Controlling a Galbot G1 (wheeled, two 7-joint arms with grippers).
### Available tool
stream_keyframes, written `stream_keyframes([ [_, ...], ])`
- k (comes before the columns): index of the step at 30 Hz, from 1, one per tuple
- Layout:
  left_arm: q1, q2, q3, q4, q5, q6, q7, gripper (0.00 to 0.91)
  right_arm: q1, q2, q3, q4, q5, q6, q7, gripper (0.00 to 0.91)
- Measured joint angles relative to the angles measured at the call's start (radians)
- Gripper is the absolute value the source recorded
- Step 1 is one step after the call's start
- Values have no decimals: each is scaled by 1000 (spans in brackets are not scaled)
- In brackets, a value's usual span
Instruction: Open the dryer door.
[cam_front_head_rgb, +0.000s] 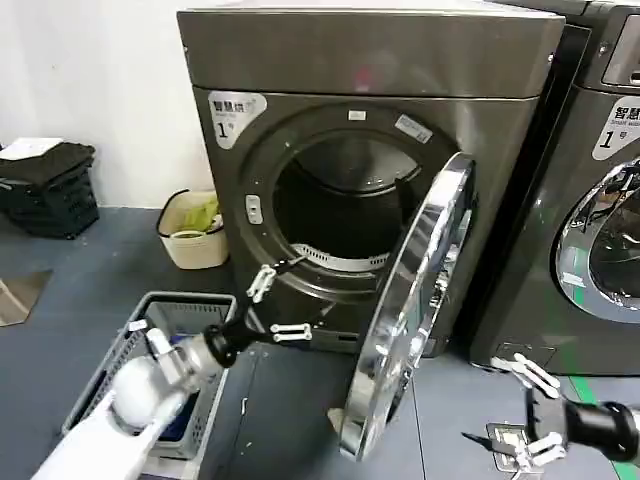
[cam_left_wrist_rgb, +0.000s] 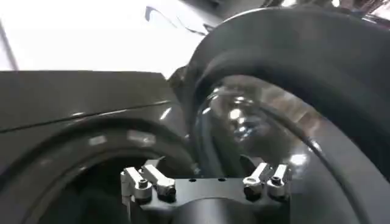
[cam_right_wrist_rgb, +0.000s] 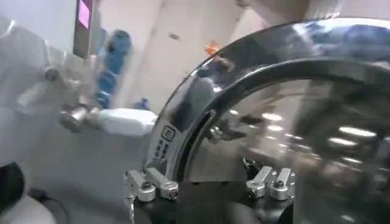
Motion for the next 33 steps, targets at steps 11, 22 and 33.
stream_keyframes([
  [11,-148,-62,187,77,-1,-15,3,907,-179,265,241,46,-96,-10,352,907],
  [22,-271,-146,322,166,-10,-35,4,907,-134,495,416,22,-290,-220,757,907],
  [33,-389,-239,436,263,-10,-44,-4,907,-11,664,660,-36,-471,-385,1058,907],
])
